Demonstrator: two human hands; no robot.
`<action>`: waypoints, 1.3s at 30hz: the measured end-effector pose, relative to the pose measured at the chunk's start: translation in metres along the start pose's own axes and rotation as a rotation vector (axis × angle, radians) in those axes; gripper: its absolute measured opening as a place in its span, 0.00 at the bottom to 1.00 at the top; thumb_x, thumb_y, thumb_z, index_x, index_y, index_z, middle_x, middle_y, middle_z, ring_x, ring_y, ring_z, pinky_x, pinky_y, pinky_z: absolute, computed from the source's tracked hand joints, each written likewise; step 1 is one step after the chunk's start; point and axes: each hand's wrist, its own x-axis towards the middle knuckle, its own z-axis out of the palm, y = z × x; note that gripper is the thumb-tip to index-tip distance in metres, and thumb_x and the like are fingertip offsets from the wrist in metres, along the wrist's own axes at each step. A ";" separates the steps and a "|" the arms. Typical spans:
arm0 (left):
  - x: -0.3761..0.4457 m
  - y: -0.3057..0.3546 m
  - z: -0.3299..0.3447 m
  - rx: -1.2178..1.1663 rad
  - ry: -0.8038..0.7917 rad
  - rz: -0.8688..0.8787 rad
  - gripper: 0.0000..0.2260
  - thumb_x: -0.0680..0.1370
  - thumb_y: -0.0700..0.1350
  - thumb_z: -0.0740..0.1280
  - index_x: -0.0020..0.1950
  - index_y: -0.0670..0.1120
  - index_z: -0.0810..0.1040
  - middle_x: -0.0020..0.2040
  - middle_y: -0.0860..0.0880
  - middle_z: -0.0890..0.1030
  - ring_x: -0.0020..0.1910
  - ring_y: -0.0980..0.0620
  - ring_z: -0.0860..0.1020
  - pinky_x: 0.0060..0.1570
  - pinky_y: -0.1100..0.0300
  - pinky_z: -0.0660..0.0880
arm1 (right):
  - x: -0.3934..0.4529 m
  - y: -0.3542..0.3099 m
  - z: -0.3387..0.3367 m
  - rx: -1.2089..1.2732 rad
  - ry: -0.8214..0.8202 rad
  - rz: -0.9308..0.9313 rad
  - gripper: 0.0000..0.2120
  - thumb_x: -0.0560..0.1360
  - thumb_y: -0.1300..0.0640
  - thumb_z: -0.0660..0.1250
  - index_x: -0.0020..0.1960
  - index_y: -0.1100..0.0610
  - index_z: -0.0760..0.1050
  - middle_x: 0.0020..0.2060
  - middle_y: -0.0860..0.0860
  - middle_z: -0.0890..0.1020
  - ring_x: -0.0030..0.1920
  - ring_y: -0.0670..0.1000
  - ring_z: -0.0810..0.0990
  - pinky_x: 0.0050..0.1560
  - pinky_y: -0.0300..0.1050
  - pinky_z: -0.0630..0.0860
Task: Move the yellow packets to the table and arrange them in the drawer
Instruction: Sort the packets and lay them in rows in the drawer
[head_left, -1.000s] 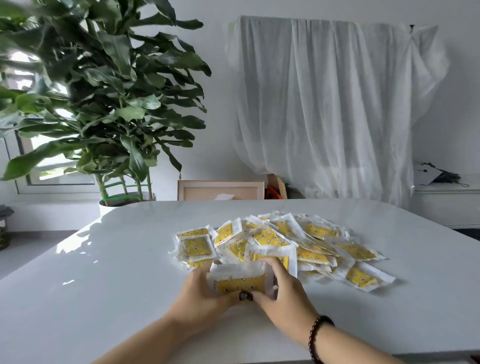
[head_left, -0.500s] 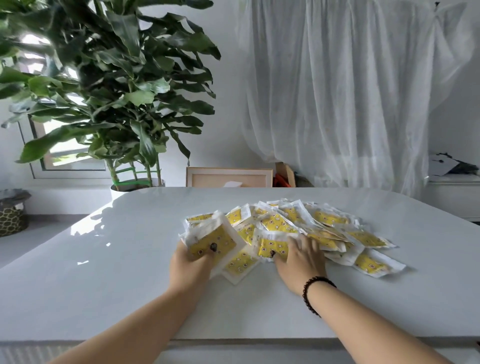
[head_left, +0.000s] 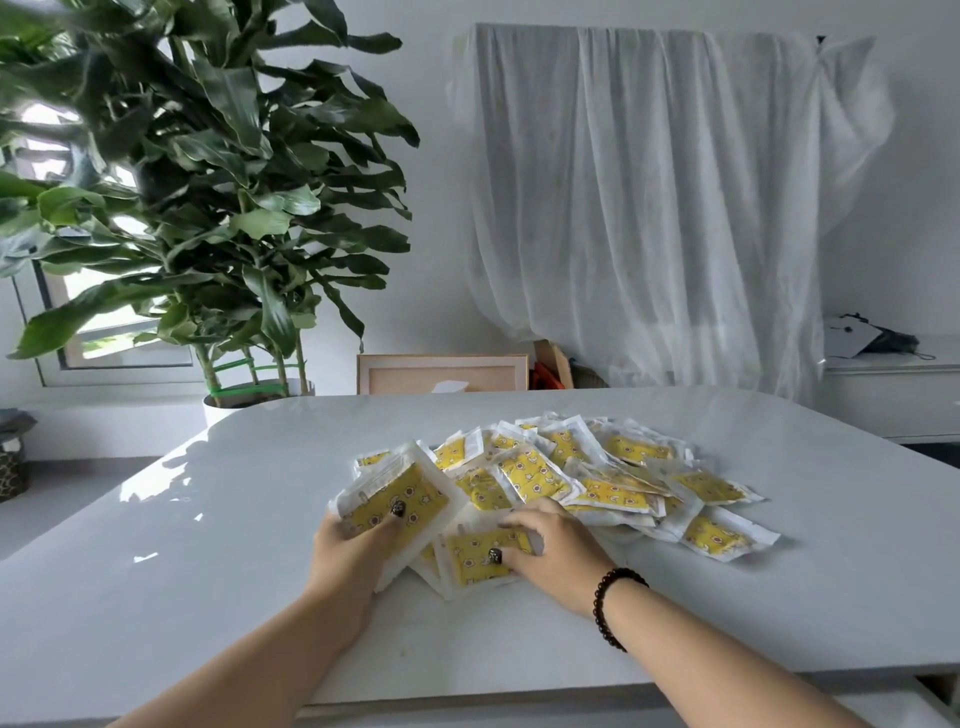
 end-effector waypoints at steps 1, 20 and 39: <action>-0.001 0.000 0.000 0.003 -0.028 0.007 0.10 0.73 0.33 0.70 0.53 0.41 0.79 0.47 0.39 0.84 0.49 0.38 0.82 0.54 0.39 0.77 | 0.001 -0.001 0.000 0.020 0.012 -0.006 0.23 0.74 0.48 0.69 0.67 0.49 0.71 0.64 0.45 0.68 0.62 0.44 0.71 0.64 0.34 0.66; -0.016 0.009 0.003 -0.209 -0.179 -0.004 0.09 0.70 0.34 0.71 0.50 0.39 0.78 0.40 0.43 0.85 0.36 0.48 0.84 0.35 0.60 0.80 | 0.003 -0.009 0.006 0.537 0.160 0.055 0.24 0.60 0.61 0.81 0.51 0.47 0.76 0.47 0.43 0.83 0.49 0.43 0.81 0.45 0.33 0.77; -0.011 0.008 -0.002 -0.012 0.243 0.157 0.11 0.70 0.39 0.73 0.51 0.46 0.78 0.43 0.46 0.83 0.44 0.45 0.81 0.38 0.59 0.74 | -0.013 -0.021 0.003 0.600 0.542 -0.005 0.27 0.65 0.67 0.77 0.53 0.45 0.69 0.51 0.36 0.76 0.51 0.30 0.75 0.48 0.21 0.68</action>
